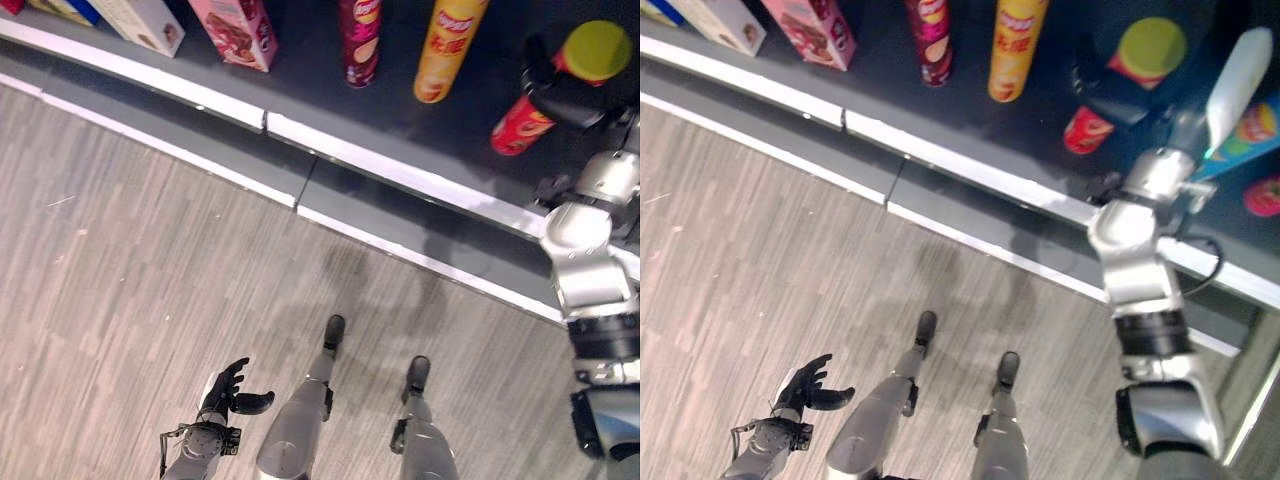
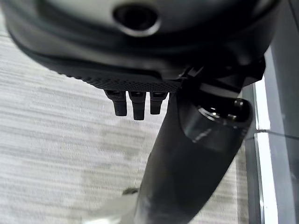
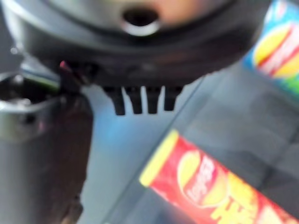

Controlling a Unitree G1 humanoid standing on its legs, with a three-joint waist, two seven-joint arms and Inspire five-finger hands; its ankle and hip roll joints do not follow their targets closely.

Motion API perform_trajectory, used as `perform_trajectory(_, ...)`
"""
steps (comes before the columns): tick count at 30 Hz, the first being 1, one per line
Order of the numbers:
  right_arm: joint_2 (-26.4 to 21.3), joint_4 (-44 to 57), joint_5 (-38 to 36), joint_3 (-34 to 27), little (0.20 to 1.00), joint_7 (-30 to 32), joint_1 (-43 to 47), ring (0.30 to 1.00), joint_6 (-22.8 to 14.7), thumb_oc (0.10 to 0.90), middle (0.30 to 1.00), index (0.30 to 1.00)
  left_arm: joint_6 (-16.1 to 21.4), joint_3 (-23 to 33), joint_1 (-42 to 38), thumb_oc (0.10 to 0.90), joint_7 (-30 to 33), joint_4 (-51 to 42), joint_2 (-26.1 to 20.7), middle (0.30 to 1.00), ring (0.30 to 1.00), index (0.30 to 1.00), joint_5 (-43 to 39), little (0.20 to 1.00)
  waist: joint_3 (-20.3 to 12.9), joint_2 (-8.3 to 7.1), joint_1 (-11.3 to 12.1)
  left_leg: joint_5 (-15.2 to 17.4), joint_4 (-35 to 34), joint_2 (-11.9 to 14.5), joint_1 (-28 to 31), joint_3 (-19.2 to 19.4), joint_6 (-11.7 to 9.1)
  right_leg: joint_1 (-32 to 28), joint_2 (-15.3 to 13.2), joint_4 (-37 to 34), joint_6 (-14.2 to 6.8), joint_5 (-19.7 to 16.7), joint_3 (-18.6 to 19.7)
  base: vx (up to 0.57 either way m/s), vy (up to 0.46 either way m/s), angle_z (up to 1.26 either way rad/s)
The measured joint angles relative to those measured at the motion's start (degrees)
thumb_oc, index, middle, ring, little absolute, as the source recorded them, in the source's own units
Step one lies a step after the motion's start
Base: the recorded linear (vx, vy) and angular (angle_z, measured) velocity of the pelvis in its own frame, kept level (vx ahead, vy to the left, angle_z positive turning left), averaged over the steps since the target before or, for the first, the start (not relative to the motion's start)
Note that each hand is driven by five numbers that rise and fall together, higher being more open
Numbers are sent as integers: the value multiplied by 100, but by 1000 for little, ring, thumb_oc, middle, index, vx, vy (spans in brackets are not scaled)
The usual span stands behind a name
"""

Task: Put the goods on the table back onto the shelves and tidy them up.

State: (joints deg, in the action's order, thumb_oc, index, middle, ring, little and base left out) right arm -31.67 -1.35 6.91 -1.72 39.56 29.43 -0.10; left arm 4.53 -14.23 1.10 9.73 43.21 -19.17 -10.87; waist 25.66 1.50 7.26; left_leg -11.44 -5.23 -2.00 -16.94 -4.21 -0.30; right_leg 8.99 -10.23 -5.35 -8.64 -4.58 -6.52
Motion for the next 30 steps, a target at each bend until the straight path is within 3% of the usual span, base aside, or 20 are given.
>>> perform_trajectory(2, 220, 87, 36, -53, 900, -290, -660, 900, -51, 800, 900, 900, -21, 100, -15, 800, -18, 110, 2, 900, 900, 900, 39, 900, -116, -222, -151, 75, 0, -24, 118, 148, 4, -54, -45, 2, 0, -2, 107, 80, 172, -27)
perform_trajectory(4, 625, 381, 7, -308, 900, -557, -1402, 900, -63, 800, 900, 900, -89, 202, -34, 800, -22, 197, -7, 900, 900, 900, 116, 900, -195, -369, -288, 154, -1, -45, 294, 277, 49, -159, -82, 2, 2, -9, 221, 39, 161, -30)
perform_trajectory(6, 656, 456, -42, -335, 900, -847, -1972, 900, -113, 800, 900, 900, -122, 309, -30, 800, -33, 365, -12, 900, 900, 900, 260, 900, -261, -471, -507, 227, -2, -73, 510, 454, 86, -270, -128, 3, -4, -61, 264, -53, 98, -64)
perform_trajectory(8, 917, 460, -296, -477, 900, -1299, -2506, 900, -356, 800, 900, 900, -213, 604, -23, 800, -39, 463, -115, 900, 900, 900, 351, 900, -407, -660, -832, 327, 5, 40, 668, 1094, 118, -22, -35, 27, -82, -432, 377, -96, 59, -137)
perform_trajectory(10, 1200, 482, -528, -415, 900, -1488, -2631, 900, -441, 800, 900, 900, -247, 922, 34, 800, -48, 777, -157, 900, 900, 900, 430, 900, -486, -748, -807, 387, 1, 321, 807, 1631, 190, 155, 102, 36, -164, -744, 228, -40, -28, -153)
perform_trajectory(12, 1140, 420, -668, -594, 900, -1560, -2921, 900, -446, 800, 900, 900, -260, 1022, 32, 800, -35, 898, -198, 900, 900, 900, 430, 900, -534, -722, -1062, 430, 2, 430, 1016, 1912, 223, -40, -56, 130, -90, -568, -453, -91, -49, -112)
perform_trajectory(13, 1141, 347, -810, -646, 900, -1565, -2955, 900, -446, 800, 900, 900, -232, 1049, 54, 800, -38, 905, -239, 900, 900, 900, 431, 900, -587, -655, -979, 426, 4, 687, 1134, 2347, 216, -27, -119, 356, 2, -483, -1022, -69, -47, -156)
perform_trajectory(16, 1052, 361, -891, -713, 900, -1579, -3027, 900, -484, 800, 900, 900, -285, 992, 142, 800, -49, 963, -218, 900, 900, 900, 431, 900, -792, -391, -801, 509, 1, 1230, 1499, 3017, 229, -340, -621, 598, -182, -391, -2103, 41, -117, -153)
perform_trajectory(17, 950, 366, -901, -713, 900, -1581, -2998, 900, -485, 800, 900, 900, -283, 996, 221, 800, -51, 956, -225, 900, 900, 900, 428, 900, -895, -358, -748, 476, 4, 1317, 1667, 3216, -31, -443, -883, 705, -288, -374, -2380, -2, -192, -115)
perform_trajectory(18, 891, 397, -901, -717, 900, -1577, -3007, 900, -487, 800, 900, 900, -279, 996, 327, 800, -59, 954, -246, 900, 900, 900, 428, 900, -1121, -402, -708, 509, 3, 1340, 1691, 3360, -69, -449, -1148, 750, -303, -362, -2517, 24, -199, -104)
perform_trajectory(20, 778, 457, -892, -778, 900, -1544, -3008, 900, -523, 800, 900, 900, -261, 1006, 431, 800, -64, 939, -320, 900, 900, 900, 428, 900, -1384, -586, -656, 407, 4, 1313, 1837, 3547, -469, -609, -1378, 666, -130, -537, -2658, 59, -265, -69)
perform_trajectory(21, 711, 456, -863, -781, 900, -1540, -3021, 900, -527, 800, 900, 900, -248, 1061, 495, 800, -70, 982, -408, 900, 900, 900, 431, 900, -1564, -825, -642, 325, 6, 1316, 1930, 3570, -608, -762, -1320, 471, -391, -572, -2739, 117, -335, -73)
perform_trajectory(22, 417, 430, -818, -816, 900, -1540, -2997, 900, -481, 800, 900, 900, -307, 1138, 484, 800, -44, 1067, -81, 900, 900, 900, 428, 900, -1655, -457, -572, 240, 7, 1670, 1965, 3507, -514, -804, -857, 277, -200, -736, -2678, 130, -342, -74)
perform_trajectory(23, 37, 530, -711, -966, 900, -1546, -3131, 900, -475, 800, 900, 900, -307, 1092, 546, 800, -168, 1070, 188, 900, 900, 900, 439, 900, -1718, -279, -599, 161, 222, 1901, 1953, 3417, -418, -861, -612, 140, -88, -635, -2567, 144, -466, -89)
perform_trajectory(24, -333, 532, -675, -1217, 900, -1546, -3206, 900, -469, 800, 900, 900, -310, 1062, 697, 800, -276, 1067, 504, 900, 900, 900, 440, 900, -1808, -125, -670, 83, 570, 2171, 1846, 3279, -513, -866, -407, 107, 34, -564, -2424, 98, -356, -59)
perform_trajectory(25, -629, 532, -658, -1707, 900, -1492, -3253, 900, -466, 800, 900, 900, -309, 972, 803, 800, -339, 1066, 756, 900, 900, 900, 441, 900, -1912, 30, -862, -110, 642, 2340, 1833, 3189, -813, -914, -277, 98, 60, -442, -2426, 86, -448, -46)
perform_trajectory(27, -596, 543, -651, -2153, 900, -1288, -3227, 900, -466, 800, 900, 900, -300, 927, 792, 800, -424, 1027, 828, 900, 900, 900, 443, 900, -1916, 25, -912, -67, 610, 2299, 1849, 3180, -868, -912, -246, 52, 80, -446, -2370, 63, -308, -18)
perform_trajectory(28, -583, 533, -700, -2435, 900, -1137, -3213, 900, -476, 800, 900, 900, -299, 997, 788, 800, -434, 963, 825, 900, 900, 900, 428, 900, -1955, 79, -1144, -185, 711, 2394, 1863, 3191, -901, -914, -93, 53, 125, -387, -2339, 84, -289, -17)
perform_trajectory(30, -594, 535, -721, -2398, 900, -1114, -3213, 900, -481, 800, 900, 900, -301, 1047, 790, 800, -428, 963, 805, 900, 900, 900, 427, 900, -1957, 63, -1167, -215, 701, 2437, 1914, 3185, -937, -915, -51, 52, 144, -376, -2300, 95, -301, -27)
